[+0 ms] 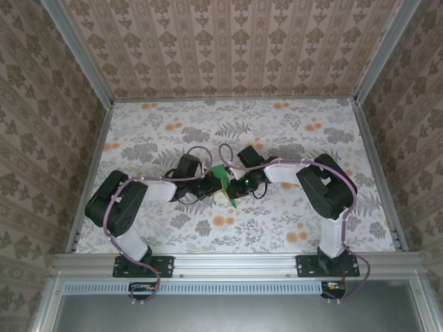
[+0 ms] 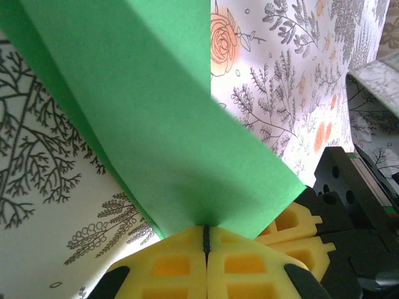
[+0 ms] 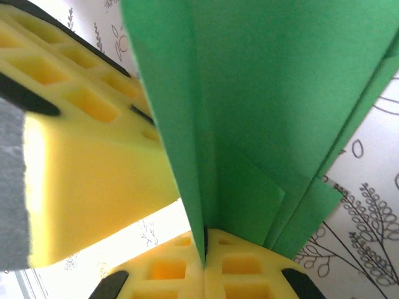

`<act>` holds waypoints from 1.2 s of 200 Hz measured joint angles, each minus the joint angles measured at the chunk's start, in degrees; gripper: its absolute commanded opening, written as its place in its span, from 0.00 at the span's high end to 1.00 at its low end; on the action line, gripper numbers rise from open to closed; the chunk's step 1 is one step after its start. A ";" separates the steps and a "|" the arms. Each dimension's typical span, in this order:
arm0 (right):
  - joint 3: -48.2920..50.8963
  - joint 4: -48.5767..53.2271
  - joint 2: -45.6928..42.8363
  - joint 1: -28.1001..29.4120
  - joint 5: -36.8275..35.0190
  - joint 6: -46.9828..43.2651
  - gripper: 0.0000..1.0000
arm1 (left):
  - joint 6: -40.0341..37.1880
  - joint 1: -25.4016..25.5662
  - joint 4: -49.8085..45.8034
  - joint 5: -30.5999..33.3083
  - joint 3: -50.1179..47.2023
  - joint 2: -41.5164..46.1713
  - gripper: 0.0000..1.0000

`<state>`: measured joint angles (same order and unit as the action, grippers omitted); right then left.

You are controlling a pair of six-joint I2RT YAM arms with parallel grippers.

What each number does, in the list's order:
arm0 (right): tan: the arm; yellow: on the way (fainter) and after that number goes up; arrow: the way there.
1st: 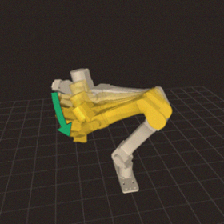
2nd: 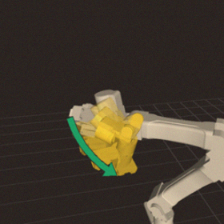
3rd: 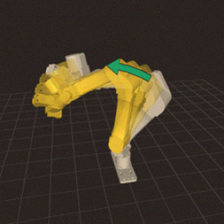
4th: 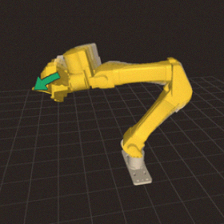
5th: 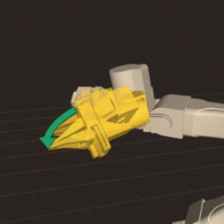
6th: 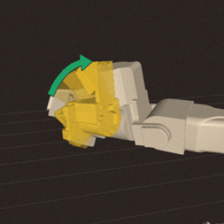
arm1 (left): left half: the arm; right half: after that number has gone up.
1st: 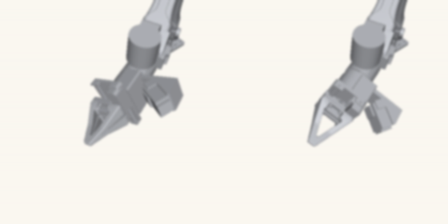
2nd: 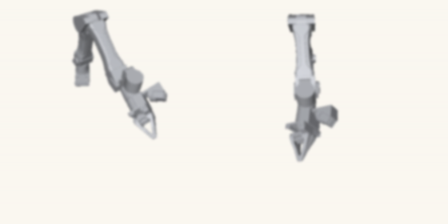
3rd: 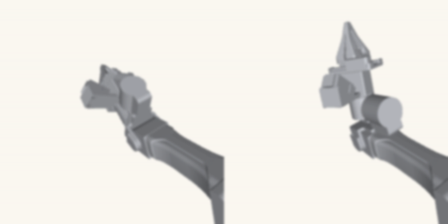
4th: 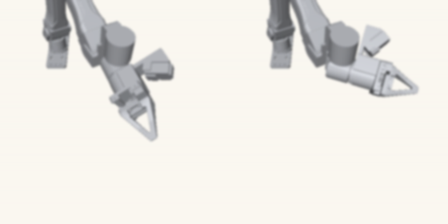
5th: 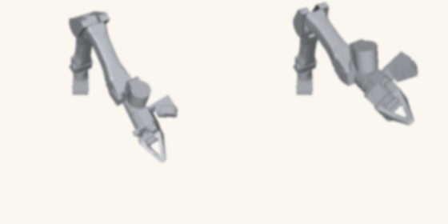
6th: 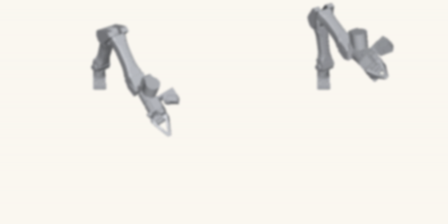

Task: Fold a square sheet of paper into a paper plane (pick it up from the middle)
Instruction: Fold the wing for the fifth time at the center of the table.

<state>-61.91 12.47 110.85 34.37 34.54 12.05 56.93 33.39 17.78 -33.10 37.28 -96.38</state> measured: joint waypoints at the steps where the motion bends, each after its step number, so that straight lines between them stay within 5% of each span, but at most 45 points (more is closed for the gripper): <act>1: -0.02 0.00 0.02 0.00 0.02 0.00 0.97 | 0.00 0.00 0.02 0.00 0.00 -0.02 0.94; 109: -0.15 -0.26 1.29 -2.38 6.27 2.10 0.99 | 0.00 0.02 1.14 -0.63 0.66 -2.56 0.94; 240: -0.07 1.16 0.42 -2.49 6.47 2.99 0.73 | -0.02 0.33 0.22 0.07 1.73 -4.28 0.95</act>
<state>-61.98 13.63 111.26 31.88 41.01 15.05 56.90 33.71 18.00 -33.04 39.00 -100.66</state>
